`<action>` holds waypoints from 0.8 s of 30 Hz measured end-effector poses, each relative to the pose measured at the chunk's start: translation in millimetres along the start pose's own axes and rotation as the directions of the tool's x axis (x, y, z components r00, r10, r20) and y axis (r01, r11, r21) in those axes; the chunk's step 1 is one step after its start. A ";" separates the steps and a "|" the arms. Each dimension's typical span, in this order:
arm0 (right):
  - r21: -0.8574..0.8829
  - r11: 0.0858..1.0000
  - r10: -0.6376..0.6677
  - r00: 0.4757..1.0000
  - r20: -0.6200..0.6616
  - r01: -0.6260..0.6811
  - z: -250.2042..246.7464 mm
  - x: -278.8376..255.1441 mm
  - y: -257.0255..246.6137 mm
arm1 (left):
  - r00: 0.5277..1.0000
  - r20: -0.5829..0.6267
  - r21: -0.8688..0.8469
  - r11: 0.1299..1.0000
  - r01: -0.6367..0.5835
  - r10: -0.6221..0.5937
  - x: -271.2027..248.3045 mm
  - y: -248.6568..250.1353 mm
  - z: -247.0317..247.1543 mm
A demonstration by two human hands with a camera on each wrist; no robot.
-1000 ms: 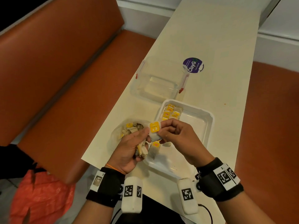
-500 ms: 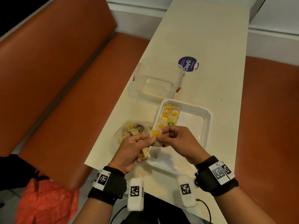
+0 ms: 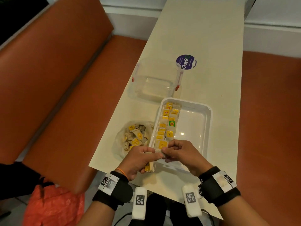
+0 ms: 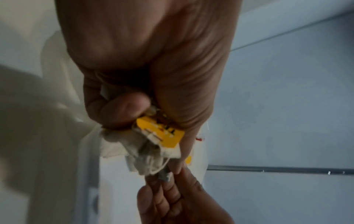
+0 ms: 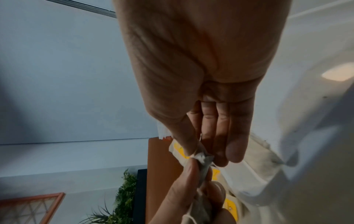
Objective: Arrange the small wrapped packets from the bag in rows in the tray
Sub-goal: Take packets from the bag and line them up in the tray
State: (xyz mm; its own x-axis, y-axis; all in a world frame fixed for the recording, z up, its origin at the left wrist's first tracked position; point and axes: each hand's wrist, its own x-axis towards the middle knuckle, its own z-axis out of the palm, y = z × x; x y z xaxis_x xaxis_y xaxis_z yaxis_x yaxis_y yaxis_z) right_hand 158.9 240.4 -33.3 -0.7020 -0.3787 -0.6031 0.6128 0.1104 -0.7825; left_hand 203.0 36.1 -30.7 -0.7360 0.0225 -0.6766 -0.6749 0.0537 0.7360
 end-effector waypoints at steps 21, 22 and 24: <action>-0.398 0.909 -0.049 0.918 -0.394 -0.122 -29.6 79.1 36.1 | 0.948 -0.268 -0.497 0.868 0.016 -0.171 2.0 -16.8 5.5; -0.400 0.909 -0.064 0.910 -0.410 -0.117 -29.0 80.4 38.5 | 0.949 -0.265 -0.500 0.866 0.018 -0.172 1.8 -16.1 4.2; -0.392 0.914 -0.081 0.894 -0.440 -0.110 -27.0 83.0 40.7 | 0.950 -0.257 -0.498 0.867 0.027 -0.177 1.7 -13.6 1.5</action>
State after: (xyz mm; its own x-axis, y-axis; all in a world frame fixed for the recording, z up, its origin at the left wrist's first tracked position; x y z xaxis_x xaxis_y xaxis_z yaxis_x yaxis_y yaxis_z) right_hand 115.7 238.3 -119.4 -0.8372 0.0572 -0.5439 0.4949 0.5024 -0.7090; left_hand 211.1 36.9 -41.9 -0.5937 -0.2445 -0.7666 -0.6309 -0.4498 0.6321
